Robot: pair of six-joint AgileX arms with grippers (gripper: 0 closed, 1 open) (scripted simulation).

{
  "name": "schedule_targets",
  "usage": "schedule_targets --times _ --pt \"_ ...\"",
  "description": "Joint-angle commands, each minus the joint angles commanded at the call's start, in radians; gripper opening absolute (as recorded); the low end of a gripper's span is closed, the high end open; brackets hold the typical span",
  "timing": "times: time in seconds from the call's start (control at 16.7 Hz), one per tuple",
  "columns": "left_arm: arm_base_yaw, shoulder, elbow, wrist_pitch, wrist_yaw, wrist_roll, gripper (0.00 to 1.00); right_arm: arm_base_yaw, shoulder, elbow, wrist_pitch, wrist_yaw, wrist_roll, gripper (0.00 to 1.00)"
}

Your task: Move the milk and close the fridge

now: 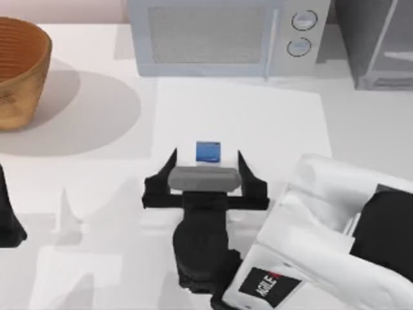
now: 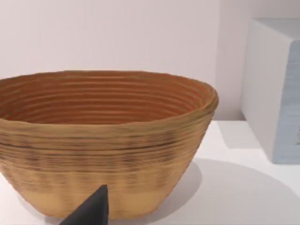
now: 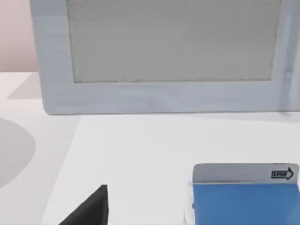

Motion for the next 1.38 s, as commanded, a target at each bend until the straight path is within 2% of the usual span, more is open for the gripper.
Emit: schedule_targets --times 0.24,0.48,1.26,1.38 --pt "0.0 0.0 0.0 0.0 0.0 0.0 1.0 -0.056 0.022 0.062 -0.037 -0.056 -0.003 1.0" --pt "0.0 0.0 0.0 0.0 0.0 0.0 1.0 -0.058 0.023 0.064 -0.038 -0.058 -0.003 1.0" --pt "0.0 0.0 0.0 0.0 0.0 0.0 1.0 -0.058 0.023 0.064 -0.038 -0.058 -0.003 0.02" --pt "0.0 0.0 0.0 0.0 0.0 0.0 1.0 -0.058 0.023 0.064 -0.038 -0.058 -0.003 0.0"
